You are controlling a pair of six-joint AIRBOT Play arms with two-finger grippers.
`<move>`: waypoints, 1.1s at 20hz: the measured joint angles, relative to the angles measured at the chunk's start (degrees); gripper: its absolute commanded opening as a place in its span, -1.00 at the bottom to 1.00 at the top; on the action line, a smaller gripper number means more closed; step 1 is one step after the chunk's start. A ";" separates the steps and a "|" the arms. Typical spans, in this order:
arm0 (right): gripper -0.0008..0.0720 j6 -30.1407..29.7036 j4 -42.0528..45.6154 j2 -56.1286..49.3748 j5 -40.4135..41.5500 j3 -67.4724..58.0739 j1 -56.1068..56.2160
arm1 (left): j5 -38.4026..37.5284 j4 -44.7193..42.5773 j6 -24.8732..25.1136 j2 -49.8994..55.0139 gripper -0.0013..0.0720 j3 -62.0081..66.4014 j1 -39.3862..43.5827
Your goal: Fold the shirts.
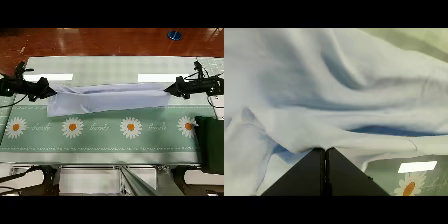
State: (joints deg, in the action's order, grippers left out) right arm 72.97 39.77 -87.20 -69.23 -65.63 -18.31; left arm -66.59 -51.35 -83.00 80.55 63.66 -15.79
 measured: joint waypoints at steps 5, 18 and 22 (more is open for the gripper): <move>-0.85 1.22 -3.52 -8.20 2.23 -6.58 0.66 | -0.94 0.00 -0.61 10.82 -0.81 8.74 1.62; 0.16 3.43 4.42 -7.50 -0.28 -11.23 -7.67 | -6.38 -6.60 -0.61 6.75 0.41 20.00 -7.50; 0.16 6.54 9.35 -6.23 2.84 -5.99 -8.96 | 4.50 -7.56 -0.59 -10.05 0.41 8.15 -6.88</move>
State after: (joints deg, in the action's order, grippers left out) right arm 79.50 49.12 -93.43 -66.39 -71.61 -27.27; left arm -62.08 -58.92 -83.59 70.50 71.81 -22.68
